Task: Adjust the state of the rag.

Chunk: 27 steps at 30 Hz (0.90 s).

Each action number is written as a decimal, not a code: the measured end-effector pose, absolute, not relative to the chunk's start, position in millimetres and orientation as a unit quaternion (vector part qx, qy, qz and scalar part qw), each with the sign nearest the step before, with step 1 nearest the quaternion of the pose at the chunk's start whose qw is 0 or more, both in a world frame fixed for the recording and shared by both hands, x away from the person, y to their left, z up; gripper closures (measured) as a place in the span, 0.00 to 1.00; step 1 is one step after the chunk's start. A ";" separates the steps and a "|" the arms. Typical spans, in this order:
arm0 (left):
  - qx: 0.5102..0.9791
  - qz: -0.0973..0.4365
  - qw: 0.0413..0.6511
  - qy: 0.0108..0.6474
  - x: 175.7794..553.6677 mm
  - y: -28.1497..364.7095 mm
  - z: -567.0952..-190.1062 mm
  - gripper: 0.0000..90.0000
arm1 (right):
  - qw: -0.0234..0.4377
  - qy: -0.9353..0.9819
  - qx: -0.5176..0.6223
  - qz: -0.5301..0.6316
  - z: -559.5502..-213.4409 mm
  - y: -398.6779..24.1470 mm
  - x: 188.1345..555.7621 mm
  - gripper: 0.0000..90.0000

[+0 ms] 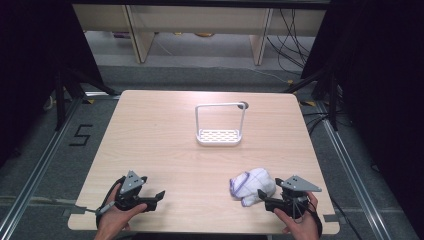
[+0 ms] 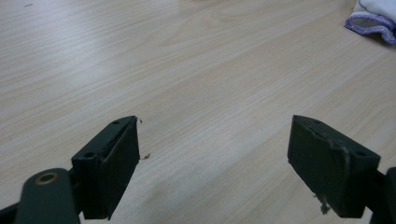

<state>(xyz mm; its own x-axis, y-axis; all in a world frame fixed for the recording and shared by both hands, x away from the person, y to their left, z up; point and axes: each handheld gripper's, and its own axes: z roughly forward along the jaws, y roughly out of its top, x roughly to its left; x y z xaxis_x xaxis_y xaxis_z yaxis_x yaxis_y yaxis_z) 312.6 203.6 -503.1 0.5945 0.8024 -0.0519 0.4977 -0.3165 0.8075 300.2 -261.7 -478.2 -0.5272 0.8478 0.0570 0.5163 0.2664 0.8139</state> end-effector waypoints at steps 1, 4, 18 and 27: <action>0.791 0.183 0.413 0.412 312.5 203.3 -502.7 0.18 | 0.200 0.769 0.444 0.414 -477.8 -261.5 299.9 0.27; 0.791 0.181 0.415 0.412 313.0 203.2 -503.0 0.17 | 0.203 0.770 0.442 0.412 -477.5 -261.4 299.7 0.28; 0.790 0.190 0.417 0.407 313.3 199.3 -504.2 0.17 | 0.200 0.773 0.428 0.423 -472.3 -247.0 306.8 0.35; 0.795 0.191 0.406 0.408 313.6 198.8 -505.4 0.18 | 0.221 0.792 0.408 0.397 -468.4 -218.1 323.9 0.44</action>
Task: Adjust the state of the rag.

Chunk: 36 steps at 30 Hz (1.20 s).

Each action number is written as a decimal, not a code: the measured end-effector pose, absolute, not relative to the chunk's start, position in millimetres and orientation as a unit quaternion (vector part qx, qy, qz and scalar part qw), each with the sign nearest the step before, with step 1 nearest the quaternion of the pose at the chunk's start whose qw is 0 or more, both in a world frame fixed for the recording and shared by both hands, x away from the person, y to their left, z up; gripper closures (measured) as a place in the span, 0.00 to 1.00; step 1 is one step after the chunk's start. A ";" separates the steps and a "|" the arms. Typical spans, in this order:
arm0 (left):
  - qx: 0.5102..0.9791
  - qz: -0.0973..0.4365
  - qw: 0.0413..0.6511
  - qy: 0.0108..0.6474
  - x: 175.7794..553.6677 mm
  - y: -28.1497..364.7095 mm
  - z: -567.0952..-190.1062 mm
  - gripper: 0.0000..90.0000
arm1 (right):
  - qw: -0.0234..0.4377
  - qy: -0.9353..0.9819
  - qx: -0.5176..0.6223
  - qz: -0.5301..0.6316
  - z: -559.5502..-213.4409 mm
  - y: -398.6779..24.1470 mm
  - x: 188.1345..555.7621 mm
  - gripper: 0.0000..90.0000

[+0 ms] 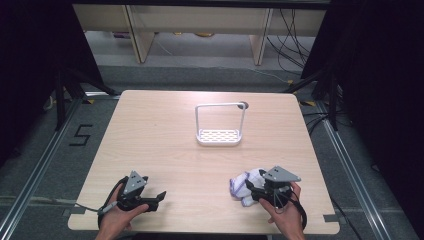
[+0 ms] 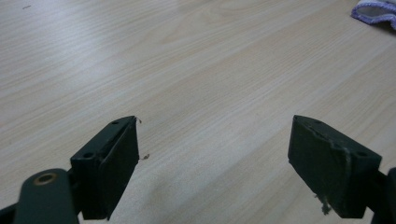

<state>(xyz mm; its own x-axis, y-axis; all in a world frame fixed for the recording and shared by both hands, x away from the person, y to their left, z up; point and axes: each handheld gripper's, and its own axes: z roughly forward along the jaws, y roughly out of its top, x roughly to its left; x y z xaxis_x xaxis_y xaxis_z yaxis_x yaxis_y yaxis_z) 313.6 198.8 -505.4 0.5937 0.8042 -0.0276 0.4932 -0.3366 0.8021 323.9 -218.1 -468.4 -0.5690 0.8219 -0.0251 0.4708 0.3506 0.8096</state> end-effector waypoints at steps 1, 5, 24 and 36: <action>0.795 0.191 0.406 0.408 313.6 198.8 -505.4 0.18 | 0.219 0.793 0.408 0.395 -467.4 -215.2 326.0 0.46; 0.797 0.190 0.403 0.408 314.4 198.8 -506.9 0.18 | 0.232 0.799 0.399 0.386 -466.0 -207.5 334.4 0.50; 0.803 0.185 0.402 0.400 314.2 196.8 -508.1 0.18 | 0.197 0.826 0.374 0.372 -473.1 -191.2 346.3 0.99; 0.806 0.147 0.420 0.391 314.0 186.7 -507.4 0.19 | 0.230 0.790 0.329 0.463 -398.4 -199.4 322.4 0.99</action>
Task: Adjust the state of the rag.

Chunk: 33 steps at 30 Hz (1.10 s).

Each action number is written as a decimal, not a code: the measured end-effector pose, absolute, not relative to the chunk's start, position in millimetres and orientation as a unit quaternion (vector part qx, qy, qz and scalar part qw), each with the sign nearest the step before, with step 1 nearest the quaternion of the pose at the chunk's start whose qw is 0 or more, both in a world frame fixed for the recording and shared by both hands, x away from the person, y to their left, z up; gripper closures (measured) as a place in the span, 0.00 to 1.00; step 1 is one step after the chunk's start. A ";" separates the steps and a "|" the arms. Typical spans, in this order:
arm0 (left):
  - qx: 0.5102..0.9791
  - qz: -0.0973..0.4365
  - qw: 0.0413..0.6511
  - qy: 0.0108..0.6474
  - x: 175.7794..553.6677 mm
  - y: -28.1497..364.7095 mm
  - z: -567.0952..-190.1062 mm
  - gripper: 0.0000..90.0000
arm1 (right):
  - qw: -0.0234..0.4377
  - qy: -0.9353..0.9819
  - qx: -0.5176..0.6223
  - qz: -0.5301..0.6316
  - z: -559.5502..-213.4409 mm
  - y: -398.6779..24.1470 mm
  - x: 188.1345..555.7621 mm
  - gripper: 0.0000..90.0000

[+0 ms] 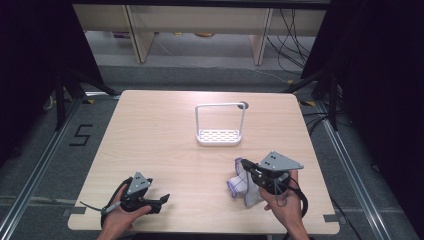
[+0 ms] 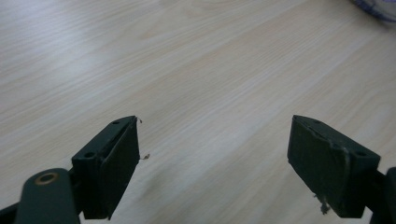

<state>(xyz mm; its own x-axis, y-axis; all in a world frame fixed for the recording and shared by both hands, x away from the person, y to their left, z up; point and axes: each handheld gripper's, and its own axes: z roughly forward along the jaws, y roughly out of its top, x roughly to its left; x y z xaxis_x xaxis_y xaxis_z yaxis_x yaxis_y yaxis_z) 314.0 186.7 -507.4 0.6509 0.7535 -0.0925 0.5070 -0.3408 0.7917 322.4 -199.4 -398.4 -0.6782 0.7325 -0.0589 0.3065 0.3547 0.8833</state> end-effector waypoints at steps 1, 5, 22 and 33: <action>0.806 0.147 0.420 0.391 314.0 186.7 -507.4 0.19 | 0.230 0.790 0.329 0.463 -398.4 -199.4 322.4 0.99; 0.810 0.108 0.451 0.359 313.1 162.5 -506.3 0.26 | 0.231 0.783 0.333 0.472 -391.4 -206.2 321.9 0.99; 0.823 0.057 0.497 0.268 340.9 36.6 -513.8 0.43 | 0.233 0.776 0.333 0.483 -383.8 -215.1 321.7 0.99; 0.833 0.049 0.490 0.254 353.5 3.8 -520.5 0.43 | 0.226 0.775 0.337 0.484 -383.6 -216.6 321.7 0.99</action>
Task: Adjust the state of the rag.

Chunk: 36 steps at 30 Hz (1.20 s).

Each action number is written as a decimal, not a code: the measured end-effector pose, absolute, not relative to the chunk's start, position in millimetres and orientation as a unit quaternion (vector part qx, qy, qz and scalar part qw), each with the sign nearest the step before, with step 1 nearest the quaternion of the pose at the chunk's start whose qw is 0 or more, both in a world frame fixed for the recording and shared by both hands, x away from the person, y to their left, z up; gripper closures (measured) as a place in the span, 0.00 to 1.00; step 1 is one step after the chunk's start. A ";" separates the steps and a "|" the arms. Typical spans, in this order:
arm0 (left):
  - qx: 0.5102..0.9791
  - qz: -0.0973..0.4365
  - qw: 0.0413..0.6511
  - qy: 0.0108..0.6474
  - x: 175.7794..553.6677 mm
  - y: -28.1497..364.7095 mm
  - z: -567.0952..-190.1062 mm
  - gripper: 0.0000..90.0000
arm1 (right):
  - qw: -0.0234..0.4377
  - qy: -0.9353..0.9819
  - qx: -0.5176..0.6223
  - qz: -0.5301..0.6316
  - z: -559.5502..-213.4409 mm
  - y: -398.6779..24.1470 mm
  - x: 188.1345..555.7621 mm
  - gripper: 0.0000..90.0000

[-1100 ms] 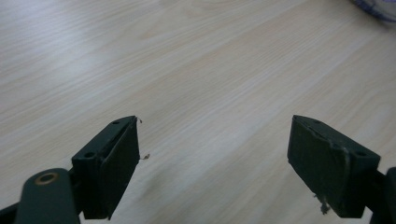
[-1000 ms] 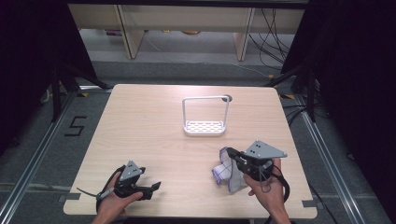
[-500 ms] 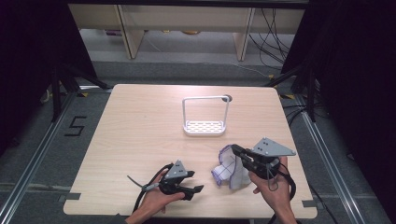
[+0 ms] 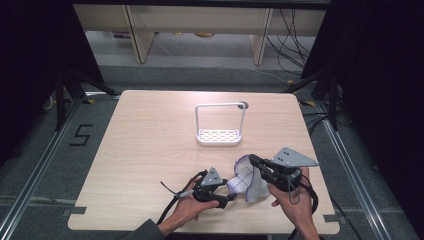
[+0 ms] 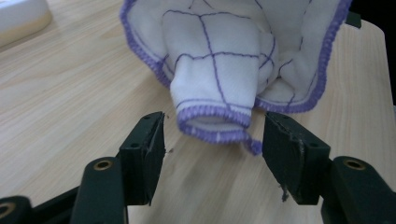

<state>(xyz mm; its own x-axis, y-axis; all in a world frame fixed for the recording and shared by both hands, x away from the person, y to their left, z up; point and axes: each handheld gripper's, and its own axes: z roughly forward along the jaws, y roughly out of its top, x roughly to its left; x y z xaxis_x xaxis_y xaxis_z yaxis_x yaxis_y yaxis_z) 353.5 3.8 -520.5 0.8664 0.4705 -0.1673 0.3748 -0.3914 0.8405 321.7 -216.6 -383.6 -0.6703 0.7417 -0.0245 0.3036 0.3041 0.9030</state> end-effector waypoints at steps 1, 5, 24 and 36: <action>0.838 0.051 0.482 0.249 354.9 1.9 -520.4 0.45 | 0.227 0.775 0.336 0.485 -383.5 -216.7 321.7 0.99; 0.835 0.065 0.497 0.228 357.2 5.4 -514.8 0.90 | 0.232 0.772 0.338 0.486 -381.0 -221.2 321.5 0.99; 0.821 0.106 0.514 0.227 320.3 153.3 -424.5 0.93 | 0.220 0.769 0.341 0.493 -365.8 -231.3 341.6 0.99; 0.822 0.120 0.462 0.310 400.6 161.3 -498.0 0.92 | 0.201 0.808 0.403 0.381 -451.0 -214.8 424.8 0.99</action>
